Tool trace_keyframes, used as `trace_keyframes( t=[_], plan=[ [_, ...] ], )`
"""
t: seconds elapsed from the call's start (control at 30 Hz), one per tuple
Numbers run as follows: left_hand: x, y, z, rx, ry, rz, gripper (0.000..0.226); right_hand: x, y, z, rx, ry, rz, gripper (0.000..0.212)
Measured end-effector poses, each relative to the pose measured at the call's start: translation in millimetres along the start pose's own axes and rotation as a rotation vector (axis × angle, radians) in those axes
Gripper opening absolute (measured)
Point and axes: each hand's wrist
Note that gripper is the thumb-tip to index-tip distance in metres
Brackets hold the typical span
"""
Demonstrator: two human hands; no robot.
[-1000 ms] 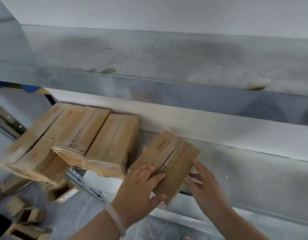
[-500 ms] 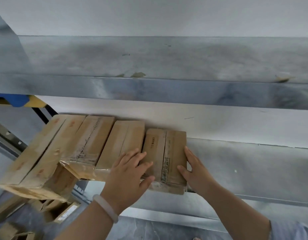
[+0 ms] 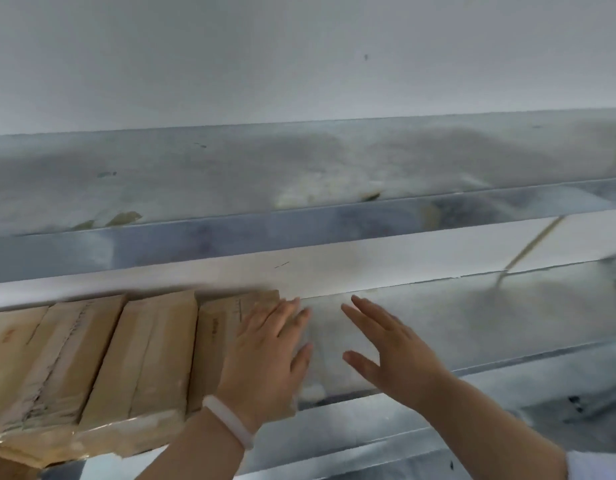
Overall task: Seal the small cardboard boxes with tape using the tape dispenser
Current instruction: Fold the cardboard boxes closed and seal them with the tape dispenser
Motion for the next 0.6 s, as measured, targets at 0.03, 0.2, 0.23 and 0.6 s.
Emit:
trace_keyframes(
  t=[0.03,0.2,0.23,0.6],
  plan=[
    [12,16,2,-0.030,0.026,0.039,0.045,-11,13,-12,-0.044,0.051,0.007,0.066],
    [70,112,22,-0.099,0.067,0.208,0.045,-74,81,-75,-0.153,0.318,0.112,0.055],
    [82,135,27,-0.115,0.073,0.243,0.046,-89,97,-88,-0.173,0.347,0.149,0.055],
    [182,433,108,-0.360,0.141,0.526,0.049,-270,288,-209,-0.357,0.379,0.569,0.070]
  ],
)
Point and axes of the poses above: each hand's wrist, its own x-axis towards the middle knuckle, its own z-axis out of the palm, y = z × x, and after that the axes turned 2 degrees about -z, right-handed
